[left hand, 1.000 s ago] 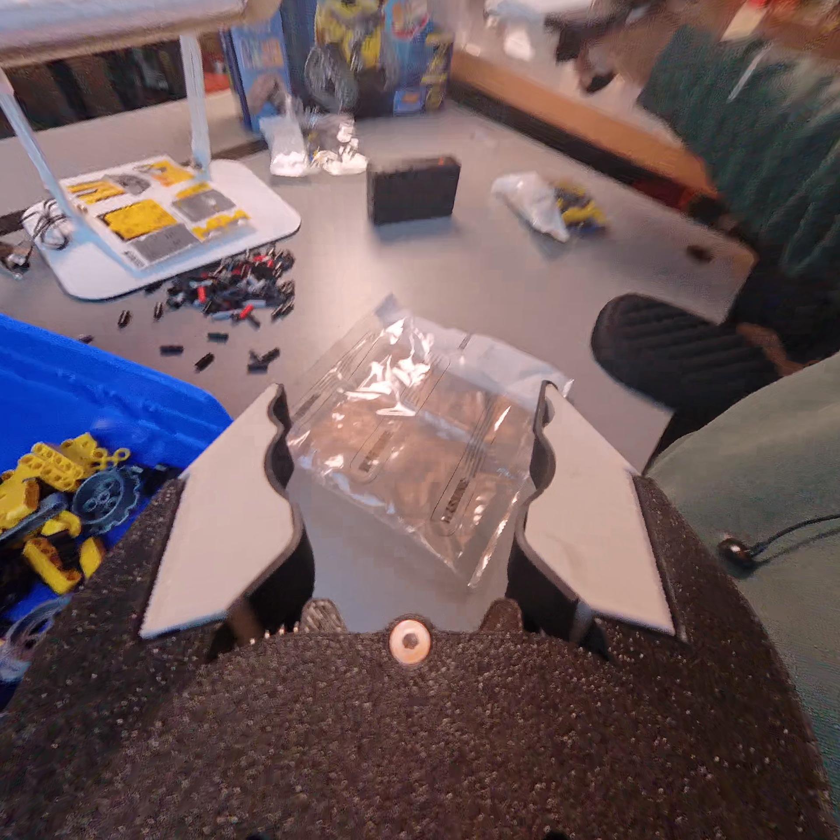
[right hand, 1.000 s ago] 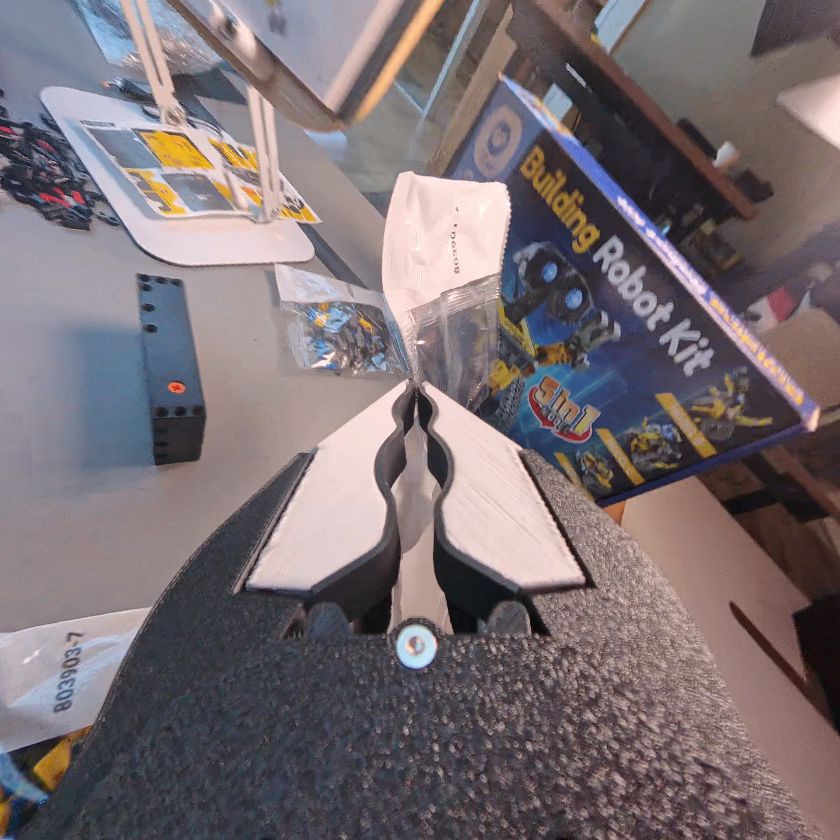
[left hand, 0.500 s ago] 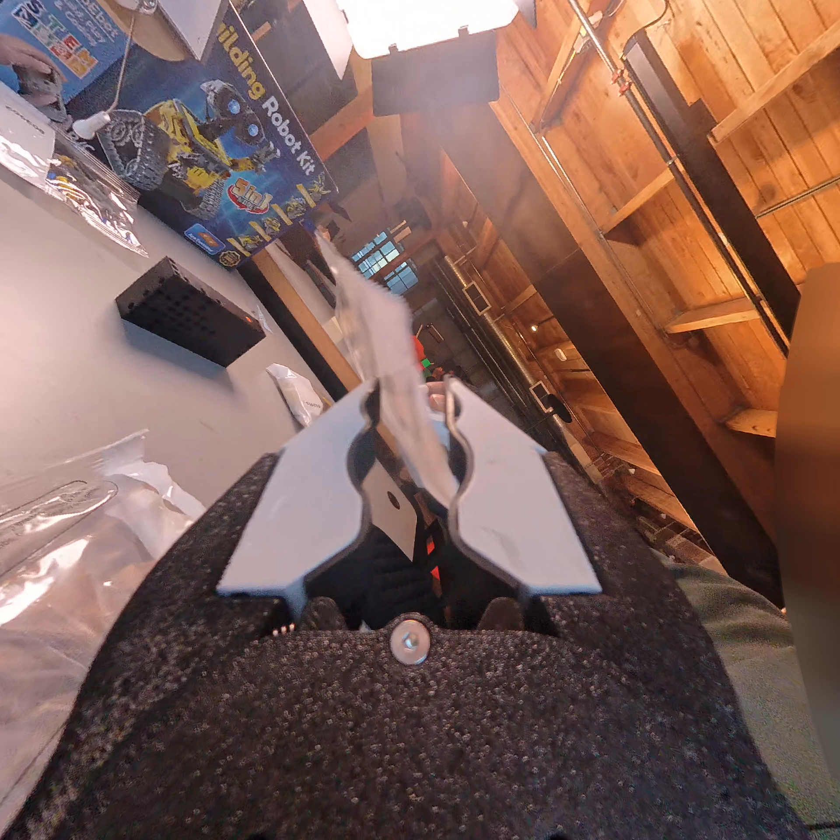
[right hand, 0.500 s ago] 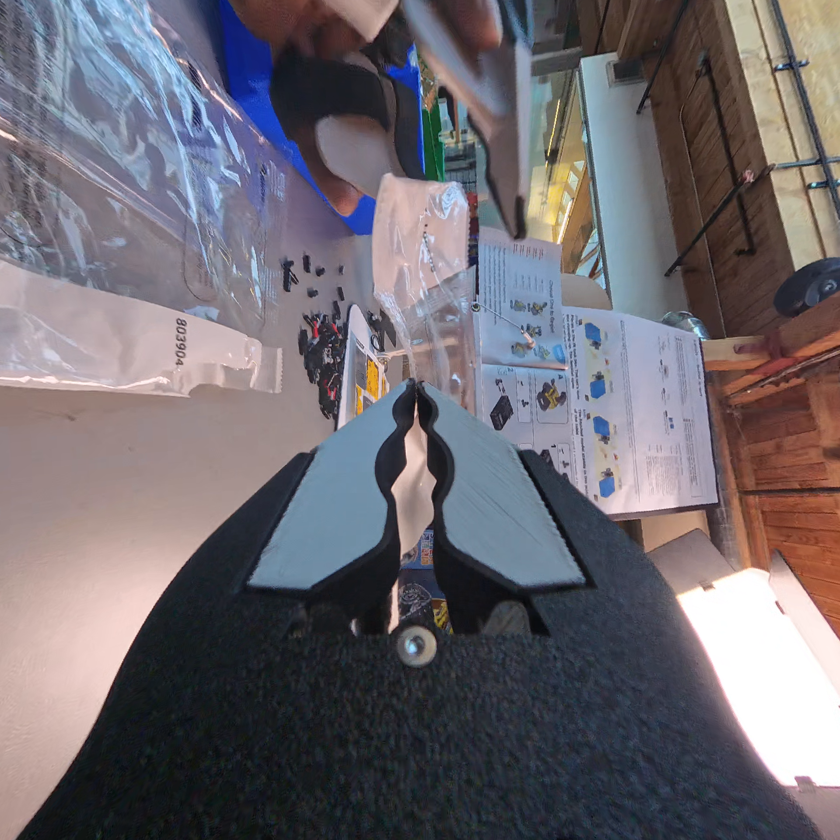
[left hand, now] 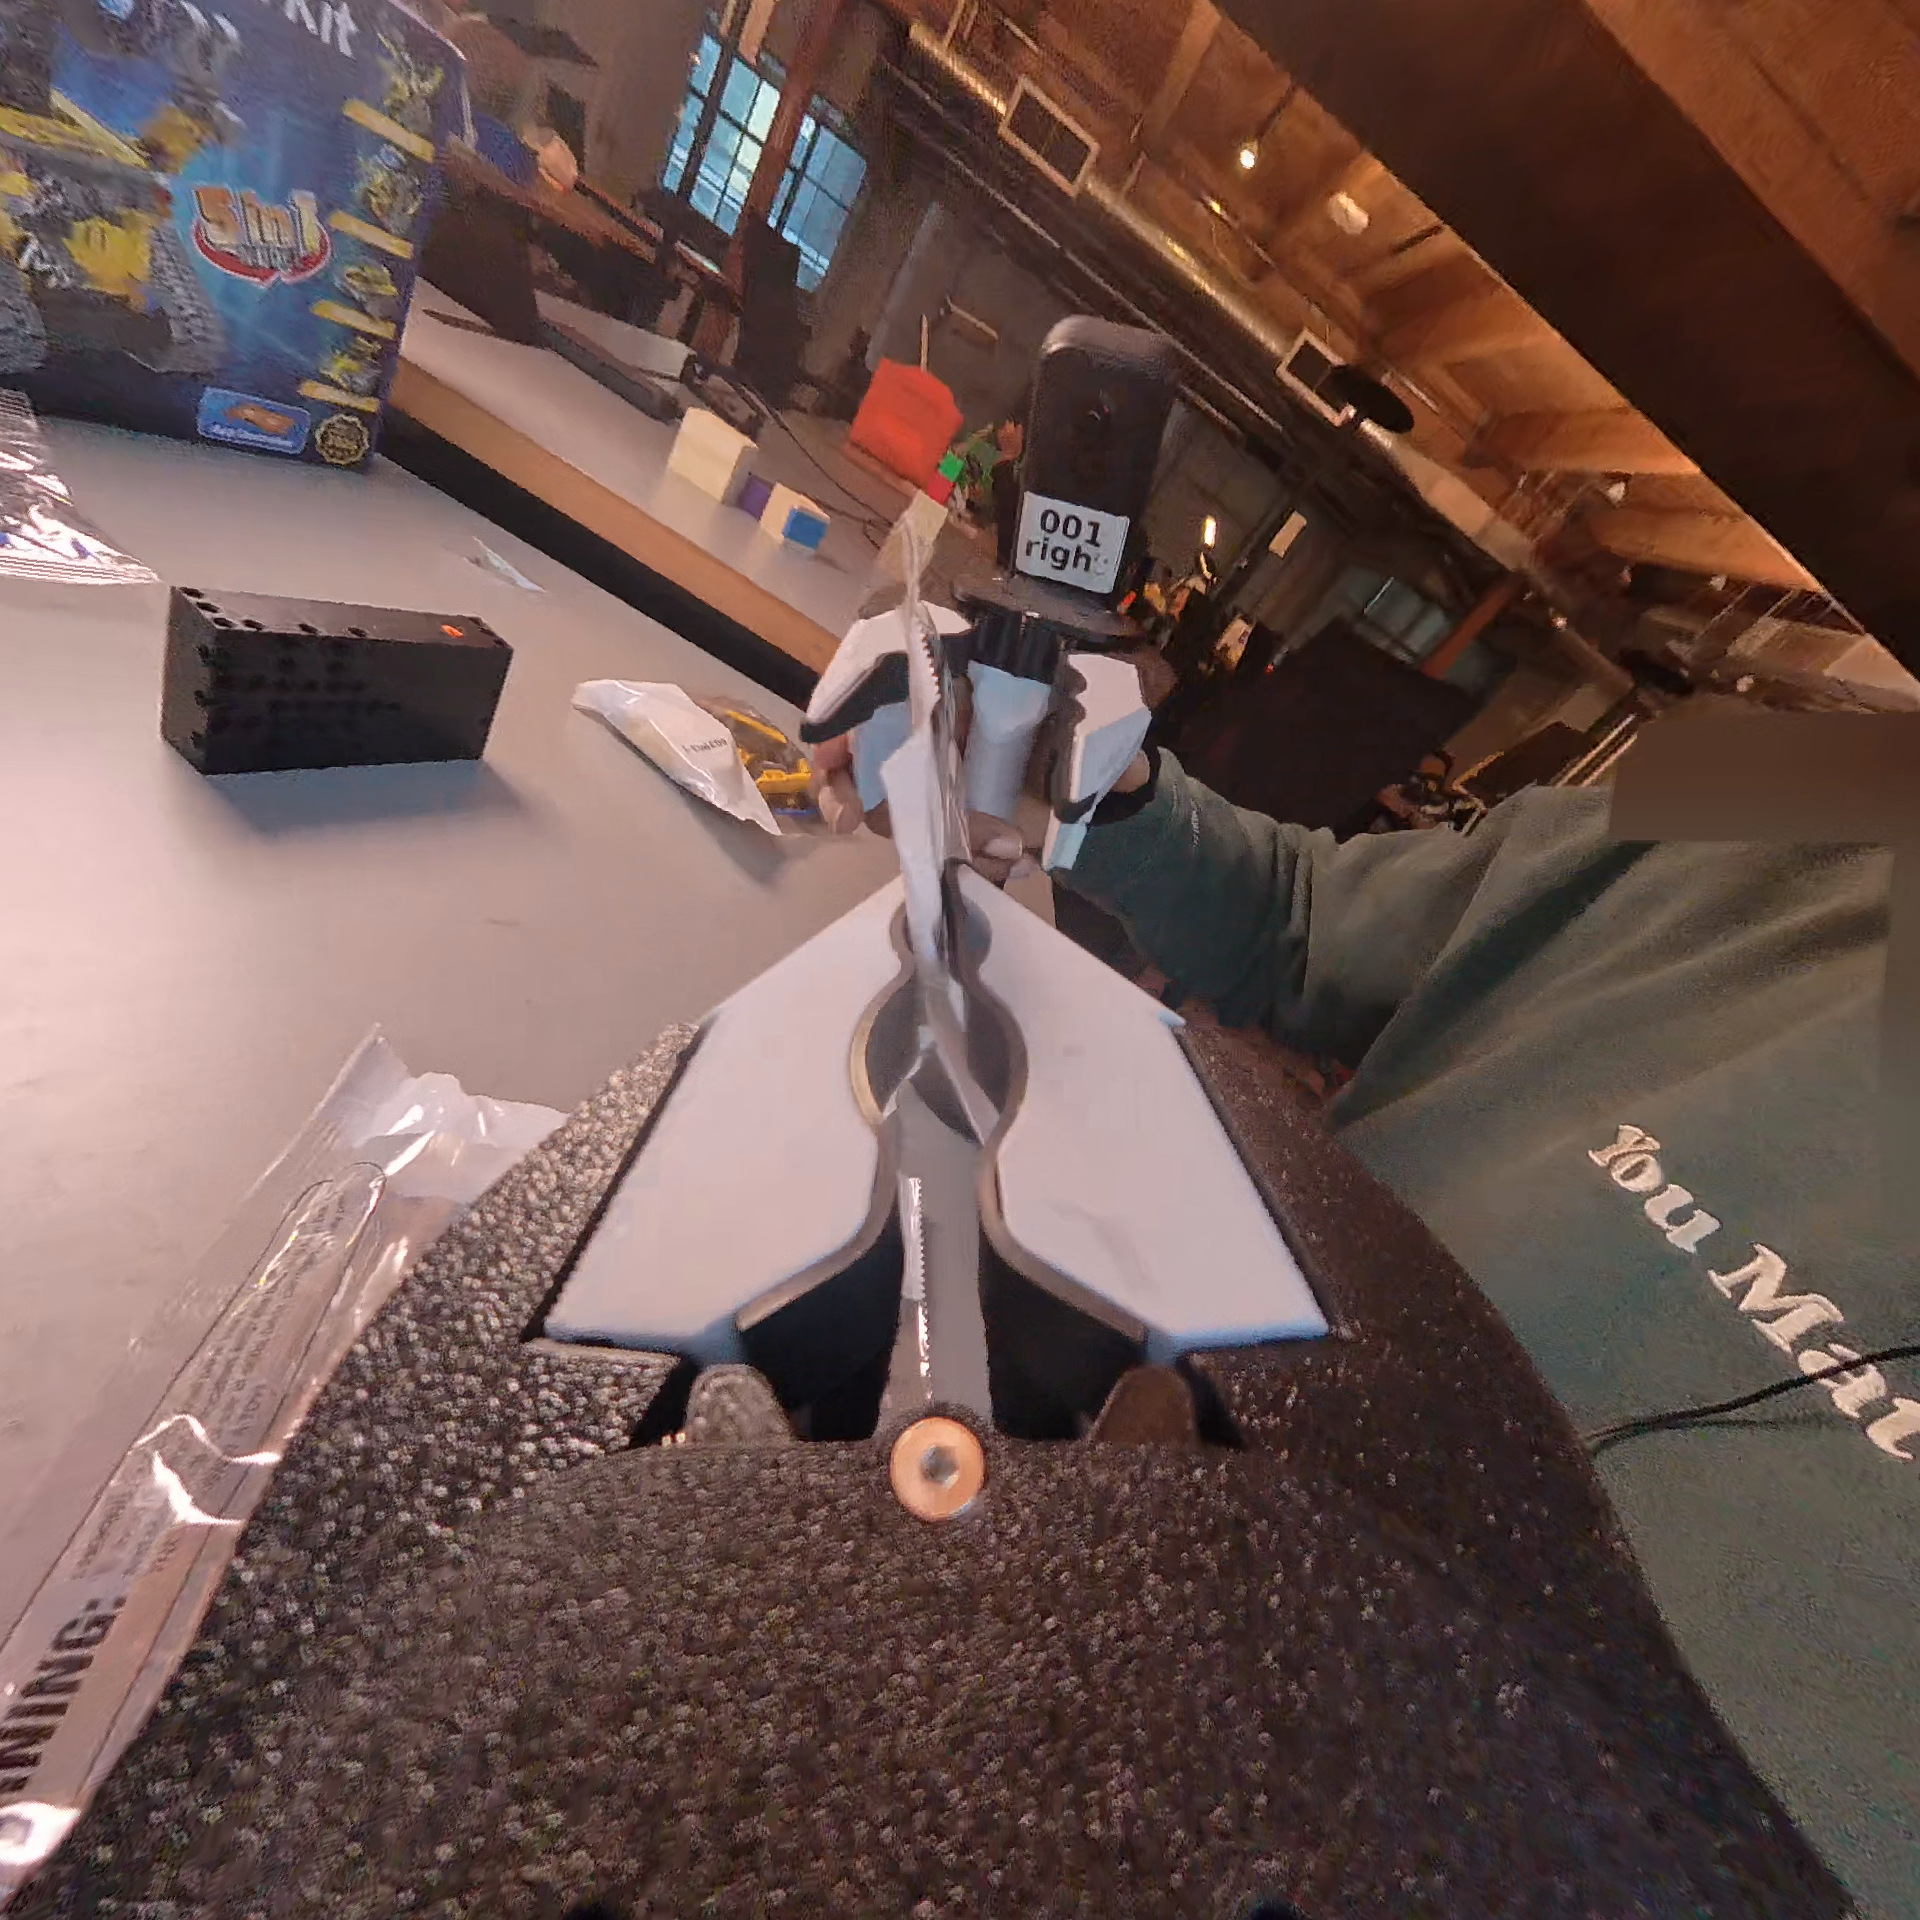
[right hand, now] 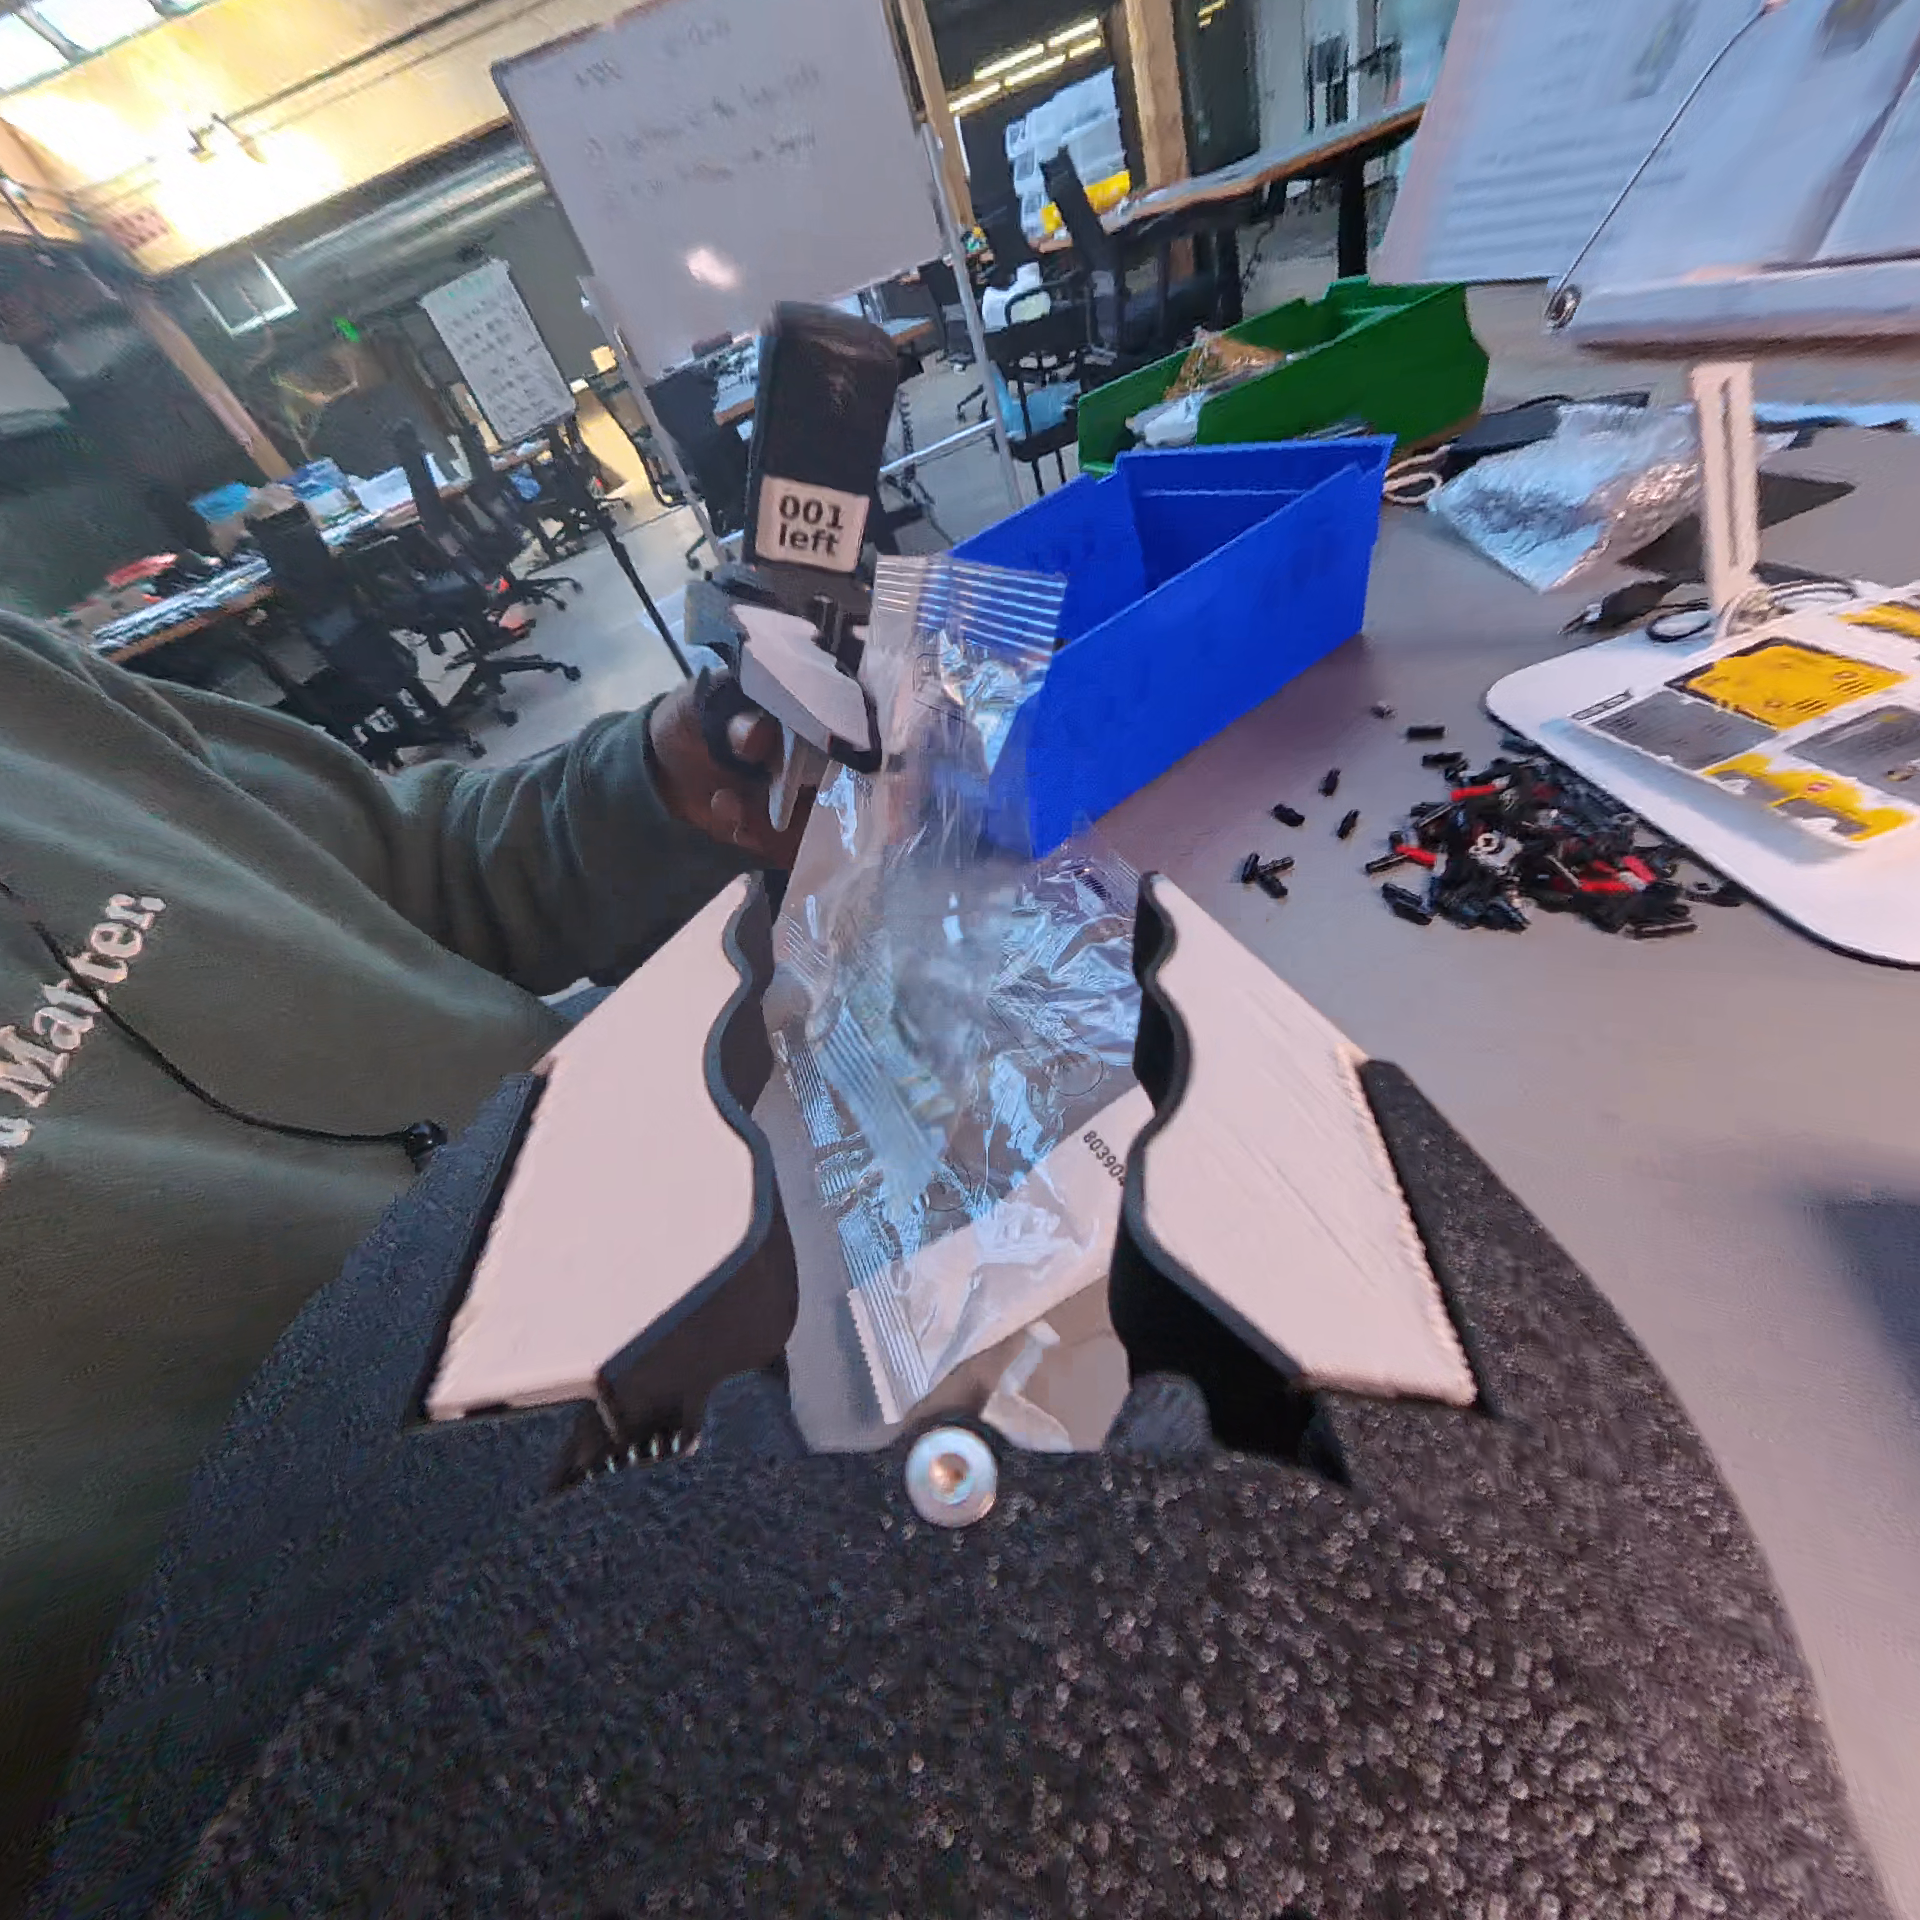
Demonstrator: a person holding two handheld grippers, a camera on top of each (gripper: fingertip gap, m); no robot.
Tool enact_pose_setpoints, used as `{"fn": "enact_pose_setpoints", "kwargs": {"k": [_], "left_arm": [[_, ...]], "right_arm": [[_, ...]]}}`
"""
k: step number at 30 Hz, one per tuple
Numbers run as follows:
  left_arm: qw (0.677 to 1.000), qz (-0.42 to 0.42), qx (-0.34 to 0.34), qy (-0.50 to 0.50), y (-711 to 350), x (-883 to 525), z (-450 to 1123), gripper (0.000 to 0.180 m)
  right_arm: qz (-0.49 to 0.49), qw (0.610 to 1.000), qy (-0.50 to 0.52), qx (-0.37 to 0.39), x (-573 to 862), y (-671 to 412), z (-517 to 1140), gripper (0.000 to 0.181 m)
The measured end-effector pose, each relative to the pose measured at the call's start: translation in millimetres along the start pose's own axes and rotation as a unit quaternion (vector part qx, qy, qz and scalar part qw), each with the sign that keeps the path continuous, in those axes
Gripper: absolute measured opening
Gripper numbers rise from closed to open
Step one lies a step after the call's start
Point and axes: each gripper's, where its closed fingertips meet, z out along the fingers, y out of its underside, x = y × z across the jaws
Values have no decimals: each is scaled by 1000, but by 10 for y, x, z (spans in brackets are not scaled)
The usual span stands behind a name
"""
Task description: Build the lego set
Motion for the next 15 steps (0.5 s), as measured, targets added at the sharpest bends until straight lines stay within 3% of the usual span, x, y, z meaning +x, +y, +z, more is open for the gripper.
{"fn": "enact_pose_setpoints", "kwargs": {"k": [1, 3, 4, 6, 9, 12, 15], "left_arm": [[1000, 5, -13, -4, 24, -23, 48, 0], [999, 13, -37, -13, 52, -92, 116, 0], [999, 18, -42, -16, 30, -119, 126, 4], [997, 44, -58, -34, -42, -184, 115, 29], [975, 132, -154, -87, 43, -369, 124, 43], [921, 212, -317, -81, 414, -492, 227, 48], [835, 293, -464, -36, 806, -666, 296, 56]], "right_arm": [[1, 1000, -7, -2, 8, 40, 53, 55], [6, 1000, -29, -3, 15, 81, 102, 0], [6, 1000, -22, 7, 71, 49, 90, 0], [-5, 999, 7, 31, 222, -69, -48, 0], [4, 995, 77, 67, 540, -218, -435, 0], [41, 986, 146, 65, 858, -105, -741, 0], [99, 981, 162, 51, 981, 131, -804, 0]]}}
